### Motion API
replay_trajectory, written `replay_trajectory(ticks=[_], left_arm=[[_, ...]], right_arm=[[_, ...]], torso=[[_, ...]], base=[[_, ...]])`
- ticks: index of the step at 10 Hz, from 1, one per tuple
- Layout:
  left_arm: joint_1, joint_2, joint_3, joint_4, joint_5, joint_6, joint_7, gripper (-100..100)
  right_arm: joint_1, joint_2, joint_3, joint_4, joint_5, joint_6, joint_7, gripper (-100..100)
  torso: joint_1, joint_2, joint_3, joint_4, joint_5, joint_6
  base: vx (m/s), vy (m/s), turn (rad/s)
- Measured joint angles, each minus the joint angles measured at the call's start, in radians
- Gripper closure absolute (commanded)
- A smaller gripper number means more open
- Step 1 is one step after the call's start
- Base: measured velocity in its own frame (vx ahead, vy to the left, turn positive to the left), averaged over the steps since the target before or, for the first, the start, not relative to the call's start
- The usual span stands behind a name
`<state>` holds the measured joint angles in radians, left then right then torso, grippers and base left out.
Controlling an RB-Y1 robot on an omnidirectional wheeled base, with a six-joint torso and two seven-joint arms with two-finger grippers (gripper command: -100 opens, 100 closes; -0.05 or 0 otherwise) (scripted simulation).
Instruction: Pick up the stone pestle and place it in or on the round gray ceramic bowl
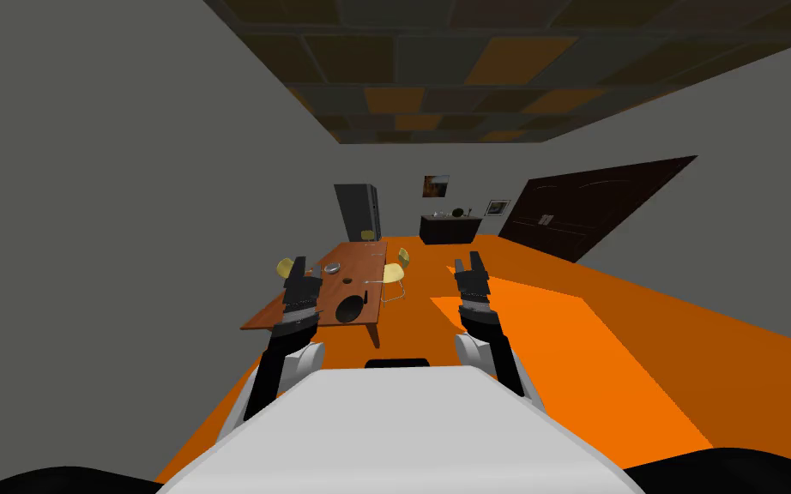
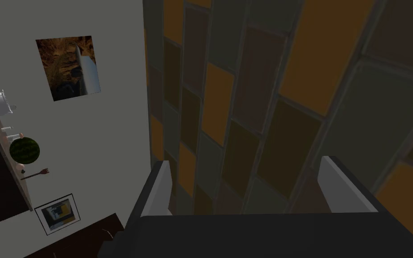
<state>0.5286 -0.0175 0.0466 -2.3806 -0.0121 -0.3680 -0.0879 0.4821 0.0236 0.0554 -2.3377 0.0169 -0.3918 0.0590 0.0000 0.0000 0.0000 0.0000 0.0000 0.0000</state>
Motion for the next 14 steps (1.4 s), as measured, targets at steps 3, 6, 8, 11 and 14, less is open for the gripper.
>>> replay_trajectory(ticks=[3, 6, 8, 11, 14], left_arm=[[-0.015, 0.068, 0.003, 0.015, 0.009, 0.020, -0.025, -100], [-0.037, 0.146, 0.011, 0.042, 0.032, 0.064, -0.074, -100], [-0.063, 0.197, 0.018, 0.074, 0.053, 0.105, -0.119, -100], [-0.095, 0.269, 0.022, 0.126, 0.094, 0.182, -0.205, -100], [-0.127, 0.327, 0.034, 0.168, 0.136, 0.252, -0.265, -100]], right_arm=[[0.000, 0.000, 0.000, 0.000, 0.000, 0.000, 0.000, 0], [0.000, 0.000, 0.000, 0.000, 0.000, 0.000, 0.000, 0], [0.000, 0.000, 0.000, 0.000, 0.000, 0.000, 0.000, 0], [0.000, 0.000, 0.000, 0.000, 0.000, 0.000, 0.000, 0], [0.000, 0.000, 0.000, 0.000, 0.000, 0.000, 0.000, 0]], torso=[[0.000, 0.002, 0.001, 0.000, 0.000, 0.000], [-0.001, 0.003, 0.002, 0.001, 0.000, 0.000], [-0.001, 0.004, 0.002, 0.001, 0.000, 0.000], [-0.002, 0.003, 0.001, 0.001, 0.000, 0.000], [-0.001, 0.001, 0.000, 0.000, 0.000, 0.000]], base=[[-0.039, -0.007, -0.108], [-0.053, -0.026, -0.149], [-0.056, -0.025, -0.189], [-0.034, -0.029, -0.160], [-0.008, -0.031, -0.177]])
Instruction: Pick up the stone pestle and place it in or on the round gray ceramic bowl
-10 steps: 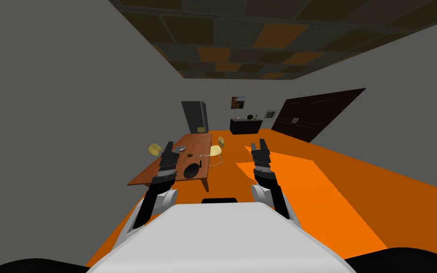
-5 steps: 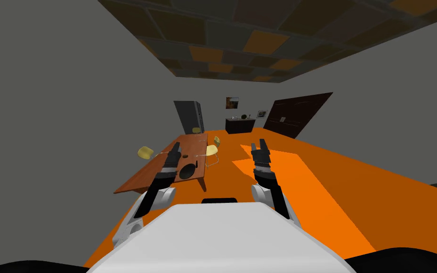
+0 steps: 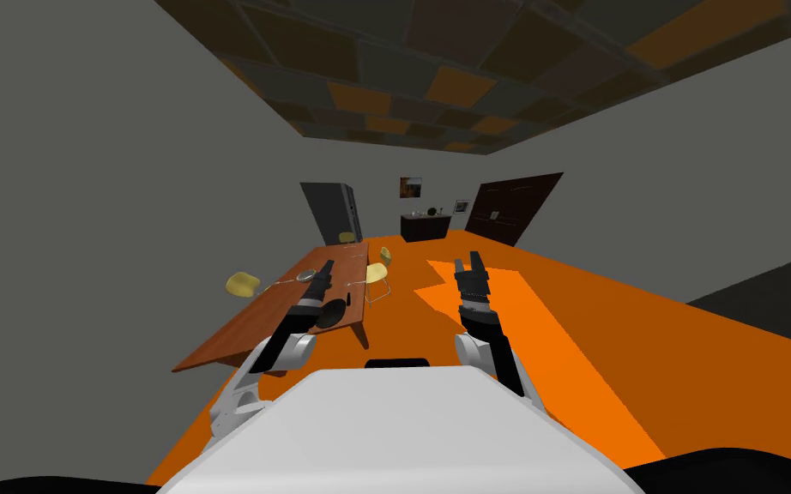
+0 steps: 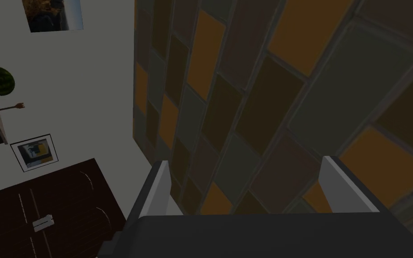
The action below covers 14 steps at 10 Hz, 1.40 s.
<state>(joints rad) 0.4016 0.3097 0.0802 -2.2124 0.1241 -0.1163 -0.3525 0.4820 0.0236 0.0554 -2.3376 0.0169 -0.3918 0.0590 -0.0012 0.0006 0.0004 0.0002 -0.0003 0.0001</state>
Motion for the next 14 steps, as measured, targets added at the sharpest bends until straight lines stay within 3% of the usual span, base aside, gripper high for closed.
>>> replay_trajectory(ticks=[3, 7, 10, 14], left_arm=[[-0.027, 0.056, 0.002, 0.050, 0.047, 0.077, -0.072, -100], [-0.060, 0.122, -0.017, 0.146, 0.115, 0.169, -0.179, -100], [-0.061, 0.162, -0.023, 0.174, 0.158, 0.240, -0.240, -100], [-0.082, 0.257, -0.045, 0.283, 0.254, 0.319, -0.328, -100]], right_arm=[[0.000, 0.000, 0.000, 0.000, 0.000, 0.000, 0.000, 0], [0.000, 0.000, 0.000, 0.000, 0.000, 0.000, 0.000, 0], [0.000, 0.000, 0.000, 0.000, 0.000, 0.000, 0.000, 0], [0.000, 0.000, 0.000, 0.000, 0.000, 0.000, 0.000, 0]], torso=[[0.000, -0.001, -0.001, 0.000, 0.000, 0.000], [0.000, -0.004, -0.002, -0.001, 0.000, 0.000], [0.001, -0.004, -0.002, -0.001, 0.000, -0.001], [0.001, -0.006, -0.003, -0.001, 0.000, -0.001]], base=[[0.015, -0.027, -0.119], [0.036, -0.023, -0.104], [0.050, -0.013, -0.078], [0.077, -0.012, -0.072]])
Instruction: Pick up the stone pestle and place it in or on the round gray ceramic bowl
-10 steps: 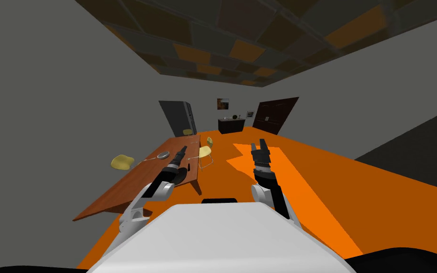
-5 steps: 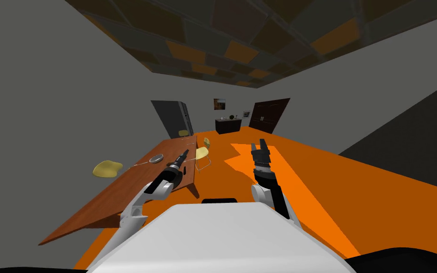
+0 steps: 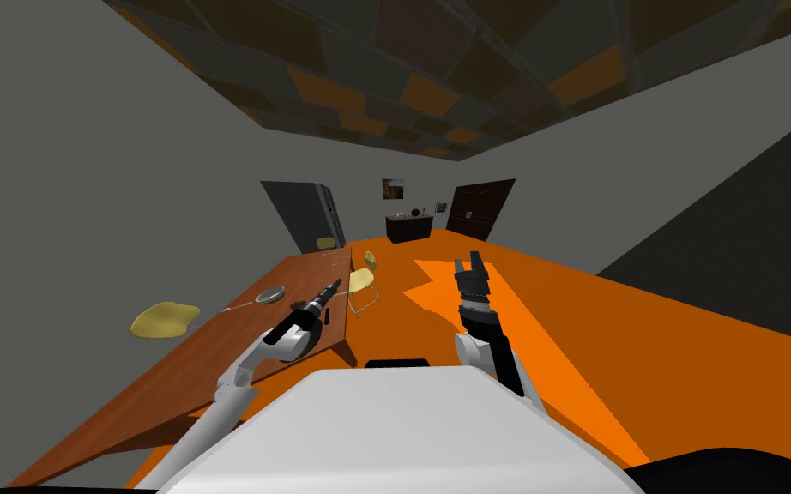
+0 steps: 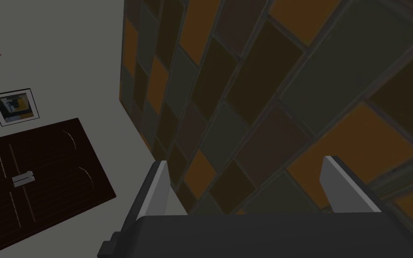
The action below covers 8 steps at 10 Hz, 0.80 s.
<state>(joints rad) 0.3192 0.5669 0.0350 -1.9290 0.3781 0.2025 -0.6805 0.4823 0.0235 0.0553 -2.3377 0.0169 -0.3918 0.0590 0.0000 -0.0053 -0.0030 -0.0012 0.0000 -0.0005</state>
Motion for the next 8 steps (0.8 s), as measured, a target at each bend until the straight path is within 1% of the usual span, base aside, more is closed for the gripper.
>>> replay_trajectory(ticks=[1, 2, 3, 4, 5, 6, 7, 8], left_arm=[[-0.003, 0.004, -0.004, 0.009, 0.008, 0.018, -0.017, -100], [0.001, 0.010, -0.007, 0.009, 0.022, 0.054, -0.040, -100], [-0.001, 0.016, -0.012, 0.022, 0.030, 0.073, -0.056, -100], [-0.003, 0.052, -0.021, 0.058, 0.065, 0.083, -0.074, -100], [0.001, 0.066, -0.028, 0.075, 0.086, 0.114, -0.103, -100], [-0.002, 0.079, -0.032, 0.088, 0.102, 0.139, -0.120, -100], [-0.014, 0.106, -0.045, 0.128, 0.133, 0.158, -0.140, -100], [0.003, 0.115, -0.052, 0.139, 0.148, 0.189, -0.169, -100]], right_arm=[[0.000, 0.000, 0.000, 0.000, 0.000, 0.000, 0.000, 0], [0.000, 0.000, 0.000, 0.000, 0.000, 0.000, 0.000, 0], [0.000, 0.000, 0.000, 0.000, 0.000, 0.000, 0.000, 0], [0.000, 0.000, 0.000, 0.000, 0.000, 0.000, 0.000, 0], [0.000, 0.000, 0.000, 0.000, 0.000, 0.000, 0.000, 0], [0.000, 0.000, 0.000, 0.000, 0.000, 0.000, 0.000, 0], [0.000, 0.000, 0.000, 0.000, 0.000, 0.000, 0.000, 0], [0.000, 0.000, 0.000, 0.000, 0.000, 0.000, 0.000, 0]], torso=[[0.000, 0.001, 0.001, 0.000, 0.000, 0.000], [0.001, 0.001, 0.001, 0.000, 0.000, 0.000], [0.001, 0.001, 0.001, 0.000, 0.000, 0.000], [0.001, 0.000, 0.000, 0.000, 0.000, 0.000], [0.000, -0.002, -0.001, 0.000, 0.000, 0.000], [0.001, -0.003, -0.002, -0.001, 0.000, 0.000], [0.001, -0.003, -0.002, -0.001, 0.000, 0.000], [0.002, -0.004, -0.002, -0.001, 0.000, 0.000]], base=[[0.068, 0.004, -0.074], [0.064, 0.002, -0.026], [0.084, -0.005, -0.051], [0.135, -0.005, -0.065], [0.123, 0.002, -0.015], [0.119, 0.013, -0.026], [0.154, 0.022, -0.041], [0.115, 0.008, -0.005]])
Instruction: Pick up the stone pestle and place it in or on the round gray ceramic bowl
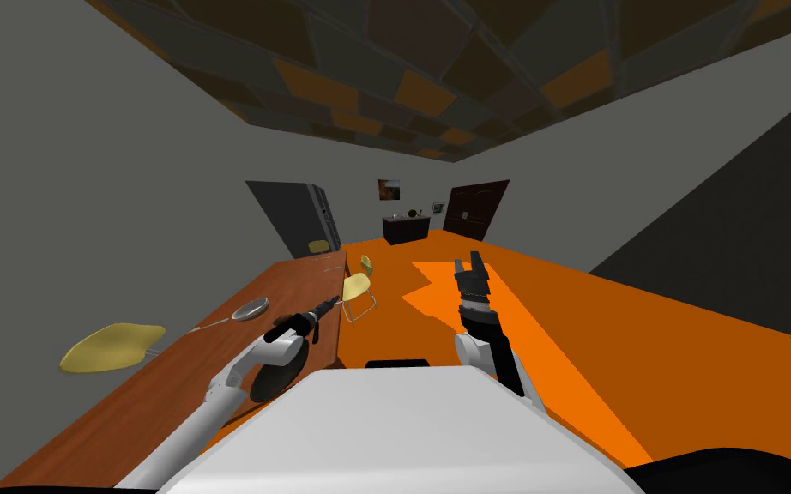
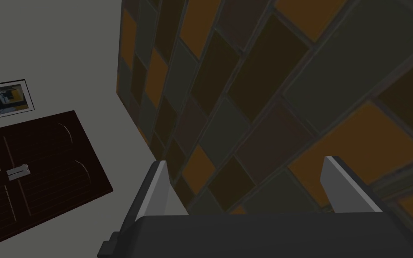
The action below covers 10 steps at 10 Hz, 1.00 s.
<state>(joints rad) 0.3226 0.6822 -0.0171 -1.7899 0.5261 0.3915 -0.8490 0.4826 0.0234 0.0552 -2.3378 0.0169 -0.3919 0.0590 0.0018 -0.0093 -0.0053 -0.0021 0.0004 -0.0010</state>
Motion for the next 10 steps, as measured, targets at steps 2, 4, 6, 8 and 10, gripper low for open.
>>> replay_trajectory(ticks=[2, 4, 6, 8, 10], left_arm=[[-0.007, 0.051, -0.019, 0.055, 0.060, 0.033, -0.035, -100], [-0.014, 0.086, -0.042, 0.109, 0.108, 0.073, -0.077, -100], [-0.006, 0.118, -0.061, 0.145, 0.149, 0.136, -0.110, -100], [0.007, 0.150, -0.080, 0.176, 0.191, 0.183, -0.143, -100], [0.014, 0.167, -0.101, 0.213, 0.227, 0.204, -0.168, -100]], right_arm=[[0.000, 0.000, 0.000, 0.000, 0.000, 0.000, 0.000, 0], [0.000, 0.000, 0.000, 0.000, 0.000, 0.000, 0.000, 0], [0.000, 0.000, 0.000, 0.000, 0.000, 0.000, 0.000, 0], [0.000, 0.000, 0.000, 0.000, 0.000, 0.000, 0.000, 0], [0.000, 0.000, 0.000, 0.000, 0.000, 0.000, 0.000, 0]], torso=[[0.000, 0.002, 0.001, 0.000, 0.000, 0.000], [0.000, 0.002, 0.001, 0.000, 0.000, 0.000], [0.000, -0.001, 0.000, 0.000, 0.000, 0.000], [0.001, 0.001, 0.000, 0.000, 0.000, 0.000], [0.000, 0.004, 0.002, 0.001, 0.000, 0.000]], base=[[0.119, 0.022, -0.005], [0.117, 0.012, 0.001], [0.172, 0.030, 0.026], [0.112, 0.032, 0.017], [0.090, 0.016, 0.022]])
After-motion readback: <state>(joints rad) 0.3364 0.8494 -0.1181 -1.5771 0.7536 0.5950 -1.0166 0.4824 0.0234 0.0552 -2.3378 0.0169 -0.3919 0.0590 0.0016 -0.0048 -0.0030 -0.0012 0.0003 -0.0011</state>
